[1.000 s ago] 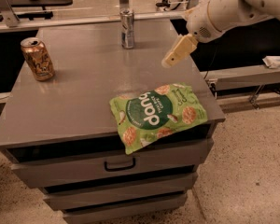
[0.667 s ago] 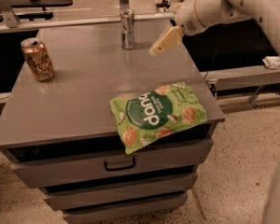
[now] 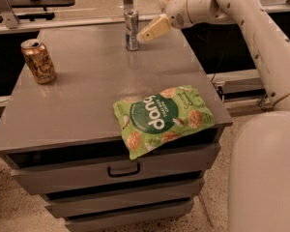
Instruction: Knock redbull can over
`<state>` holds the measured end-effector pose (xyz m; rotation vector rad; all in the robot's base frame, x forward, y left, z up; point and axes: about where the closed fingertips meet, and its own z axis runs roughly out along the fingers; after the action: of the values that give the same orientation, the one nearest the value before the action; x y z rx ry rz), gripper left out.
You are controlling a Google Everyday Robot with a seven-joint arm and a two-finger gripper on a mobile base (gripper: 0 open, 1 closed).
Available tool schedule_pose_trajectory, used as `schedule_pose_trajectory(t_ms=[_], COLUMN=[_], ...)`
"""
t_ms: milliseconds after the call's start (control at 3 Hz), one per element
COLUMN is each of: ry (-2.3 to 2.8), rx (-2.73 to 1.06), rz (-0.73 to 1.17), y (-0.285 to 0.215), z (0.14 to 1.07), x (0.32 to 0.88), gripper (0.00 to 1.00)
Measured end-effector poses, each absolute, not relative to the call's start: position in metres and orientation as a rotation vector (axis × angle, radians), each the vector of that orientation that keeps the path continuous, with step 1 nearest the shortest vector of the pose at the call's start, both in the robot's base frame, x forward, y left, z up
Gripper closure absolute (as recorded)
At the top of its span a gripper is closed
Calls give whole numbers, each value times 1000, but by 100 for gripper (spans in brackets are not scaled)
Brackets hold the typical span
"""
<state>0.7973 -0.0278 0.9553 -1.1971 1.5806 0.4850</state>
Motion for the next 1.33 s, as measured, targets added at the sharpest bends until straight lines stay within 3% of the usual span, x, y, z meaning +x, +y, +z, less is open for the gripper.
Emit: schedule_pose_trajectory(t_ms=[1333], ry=[1571], rx=[-1057], rz=[711], y=[39], z=[920], x=[830], gripper=[0])
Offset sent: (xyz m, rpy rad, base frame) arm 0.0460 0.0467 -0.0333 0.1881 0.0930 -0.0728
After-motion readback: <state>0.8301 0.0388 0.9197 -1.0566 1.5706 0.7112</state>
